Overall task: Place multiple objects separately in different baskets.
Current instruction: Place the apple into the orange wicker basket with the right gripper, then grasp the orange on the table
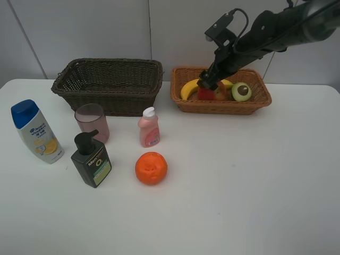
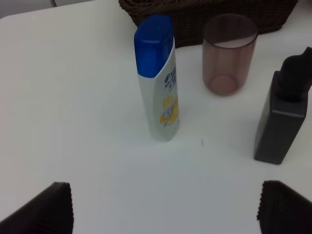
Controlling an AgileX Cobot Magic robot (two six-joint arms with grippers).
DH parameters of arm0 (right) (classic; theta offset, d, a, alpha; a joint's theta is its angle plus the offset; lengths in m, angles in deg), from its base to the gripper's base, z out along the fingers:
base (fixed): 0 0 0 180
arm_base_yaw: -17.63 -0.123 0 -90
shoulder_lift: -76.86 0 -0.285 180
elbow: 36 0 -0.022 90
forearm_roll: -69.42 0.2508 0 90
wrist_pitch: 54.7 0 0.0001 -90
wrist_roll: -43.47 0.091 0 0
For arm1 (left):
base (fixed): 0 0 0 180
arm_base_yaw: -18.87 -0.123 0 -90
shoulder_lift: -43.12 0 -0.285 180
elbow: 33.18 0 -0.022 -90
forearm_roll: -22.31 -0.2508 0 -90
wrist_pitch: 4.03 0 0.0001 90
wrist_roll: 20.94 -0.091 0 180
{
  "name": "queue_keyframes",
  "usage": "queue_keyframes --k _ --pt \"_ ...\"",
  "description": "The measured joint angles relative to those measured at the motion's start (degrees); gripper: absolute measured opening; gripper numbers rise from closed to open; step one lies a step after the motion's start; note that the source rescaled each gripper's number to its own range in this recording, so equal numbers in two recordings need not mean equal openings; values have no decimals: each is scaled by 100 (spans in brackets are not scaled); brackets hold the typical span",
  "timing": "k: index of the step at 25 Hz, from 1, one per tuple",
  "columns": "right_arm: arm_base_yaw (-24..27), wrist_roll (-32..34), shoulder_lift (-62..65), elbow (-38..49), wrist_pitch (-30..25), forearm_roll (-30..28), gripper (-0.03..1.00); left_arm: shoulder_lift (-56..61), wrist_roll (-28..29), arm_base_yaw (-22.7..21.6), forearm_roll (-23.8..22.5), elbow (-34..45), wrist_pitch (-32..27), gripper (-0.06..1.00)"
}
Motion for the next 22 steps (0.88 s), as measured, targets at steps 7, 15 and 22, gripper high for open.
queue_keyframes --k 7,15,22 --pt "0 0 34 0 -85 0 100 0 0 0 0 0 0 100" --pt "0 24 338 0 -513 0 100 0 0 0 0 0 0 100" --pt "0 341 802 0 -1173 -11 100 0 0 0 0 0 0 100"
